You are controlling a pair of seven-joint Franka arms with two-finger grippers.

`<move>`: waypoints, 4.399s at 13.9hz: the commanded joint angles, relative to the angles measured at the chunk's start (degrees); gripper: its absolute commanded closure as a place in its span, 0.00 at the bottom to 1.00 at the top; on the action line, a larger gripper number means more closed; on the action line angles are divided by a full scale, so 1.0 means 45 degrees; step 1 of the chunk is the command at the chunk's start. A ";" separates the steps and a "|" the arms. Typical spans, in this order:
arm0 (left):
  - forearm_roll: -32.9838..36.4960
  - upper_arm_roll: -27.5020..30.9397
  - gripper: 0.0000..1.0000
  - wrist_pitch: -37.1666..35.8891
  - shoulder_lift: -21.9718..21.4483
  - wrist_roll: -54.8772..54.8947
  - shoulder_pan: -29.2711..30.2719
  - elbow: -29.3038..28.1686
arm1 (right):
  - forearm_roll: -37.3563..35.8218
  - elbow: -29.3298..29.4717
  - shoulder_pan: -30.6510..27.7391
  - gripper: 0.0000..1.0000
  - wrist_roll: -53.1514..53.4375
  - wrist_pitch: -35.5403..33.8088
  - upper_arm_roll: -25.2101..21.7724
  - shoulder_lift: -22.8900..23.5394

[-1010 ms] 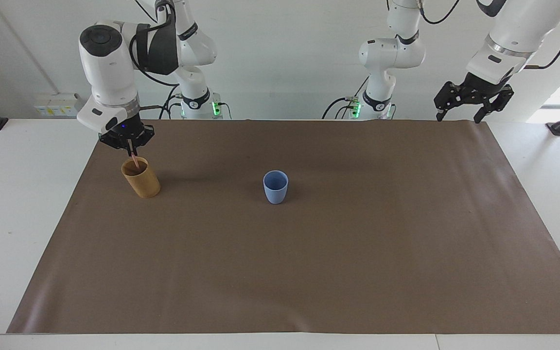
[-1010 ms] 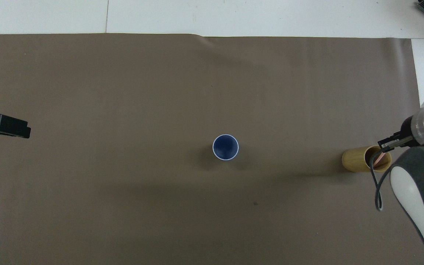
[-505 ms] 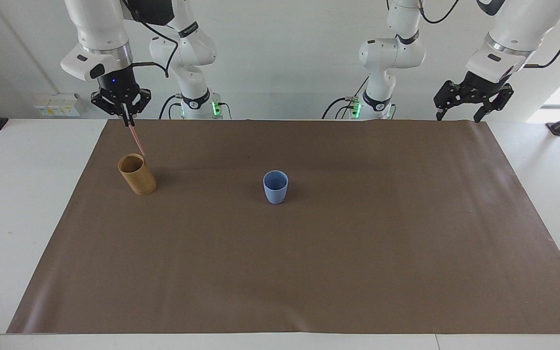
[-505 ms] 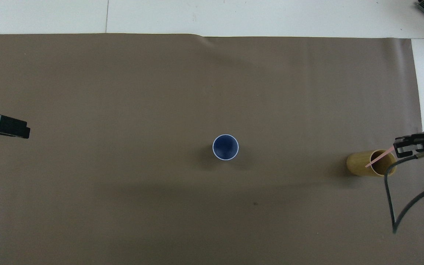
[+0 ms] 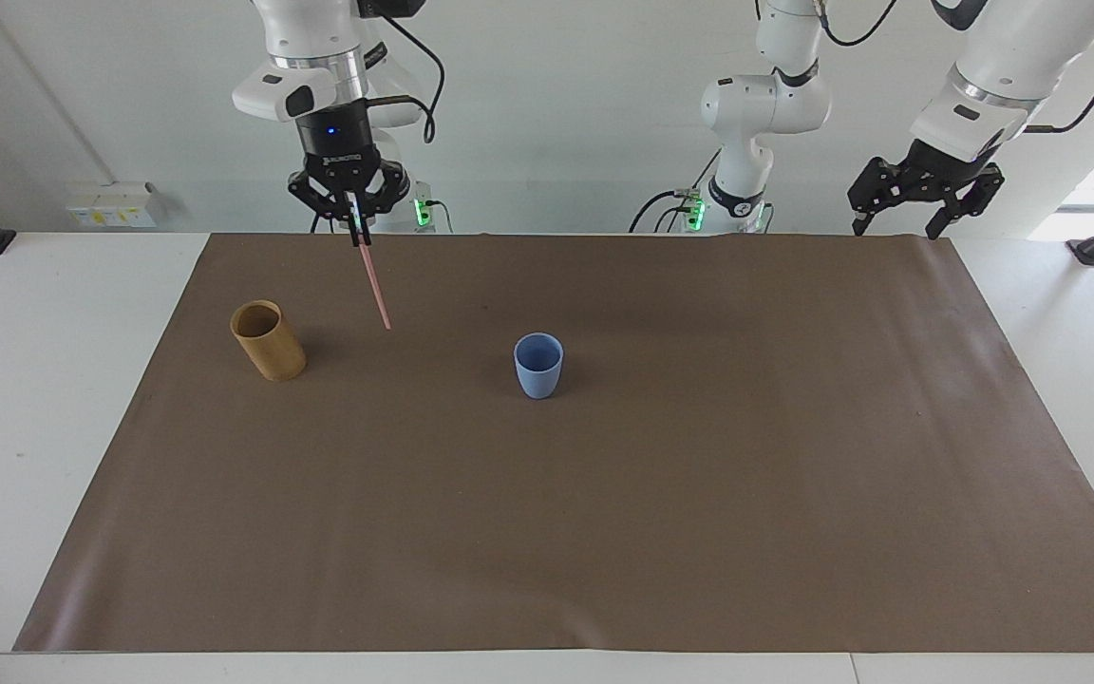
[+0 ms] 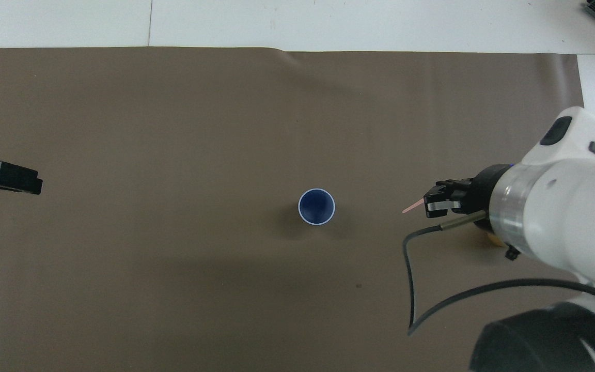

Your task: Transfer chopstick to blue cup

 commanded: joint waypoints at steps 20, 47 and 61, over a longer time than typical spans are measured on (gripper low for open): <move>-0.0179 -0.0055 0.00 -0.0261 -0.0157 0.0087 0.0158 0.0023 | -0.1058 -0.1165 0.0869 0.87 0.3900 0.4199 0.1920 0.2343; -0.0179 -0.0055 0.00 -0.0261 -0.0157 0.0087 0.0158 0.0023 | -0.0765 0.0338 -0.2236 0.00 0.4545 -0.1150 0.1296 0.0899; -0.0179 -0.0055 0.00 -0.0261 -0.0157 0.0087 0.0158 0.0023 | -0.0394 0.4536 -0.0967 0.00 0.0932 -0.5955 -0.2669 0.2694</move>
